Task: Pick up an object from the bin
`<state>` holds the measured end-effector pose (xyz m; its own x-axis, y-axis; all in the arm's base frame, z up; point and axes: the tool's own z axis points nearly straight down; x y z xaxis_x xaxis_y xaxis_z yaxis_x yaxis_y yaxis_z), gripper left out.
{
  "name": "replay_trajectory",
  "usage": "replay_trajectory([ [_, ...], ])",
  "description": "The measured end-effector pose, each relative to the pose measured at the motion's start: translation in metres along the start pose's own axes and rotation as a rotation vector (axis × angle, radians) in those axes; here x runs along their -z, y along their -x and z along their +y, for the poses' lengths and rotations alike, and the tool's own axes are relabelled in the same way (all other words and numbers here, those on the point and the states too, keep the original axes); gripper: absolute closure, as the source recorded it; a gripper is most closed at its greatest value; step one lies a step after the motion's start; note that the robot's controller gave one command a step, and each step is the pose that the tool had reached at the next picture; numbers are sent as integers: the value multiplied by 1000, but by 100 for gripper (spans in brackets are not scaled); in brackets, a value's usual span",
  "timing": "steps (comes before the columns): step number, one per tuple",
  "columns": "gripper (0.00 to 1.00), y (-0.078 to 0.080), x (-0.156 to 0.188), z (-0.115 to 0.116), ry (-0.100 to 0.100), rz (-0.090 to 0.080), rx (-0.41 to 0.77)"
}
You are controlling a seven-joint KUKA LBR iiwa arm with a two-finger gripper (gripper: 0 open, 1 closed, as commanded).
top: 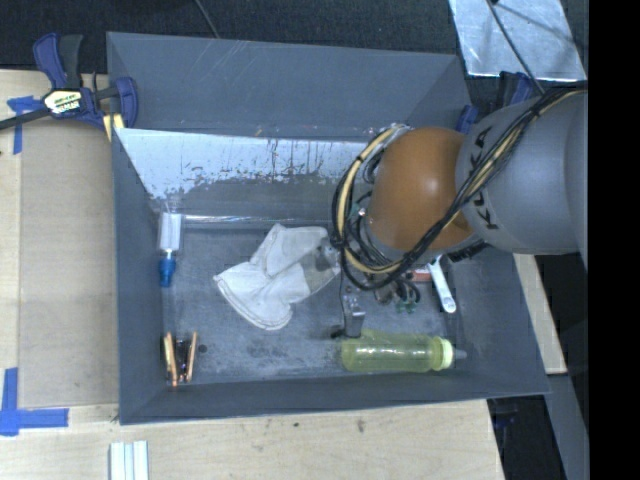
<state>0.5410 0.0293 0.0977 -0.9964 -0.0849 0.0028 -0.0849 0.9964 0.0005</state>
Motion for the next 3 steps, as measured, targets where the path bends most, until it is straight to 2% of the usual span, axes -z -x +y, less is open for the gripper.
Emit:
replay_trajectory([
  [1, 0, 47, -17, 37, -3, -7, 31],
  [2, 100, 48, -15, 47, 1, -8, 18],
  [3, 100, 40, -13, 35, 1, -6, 10],
])
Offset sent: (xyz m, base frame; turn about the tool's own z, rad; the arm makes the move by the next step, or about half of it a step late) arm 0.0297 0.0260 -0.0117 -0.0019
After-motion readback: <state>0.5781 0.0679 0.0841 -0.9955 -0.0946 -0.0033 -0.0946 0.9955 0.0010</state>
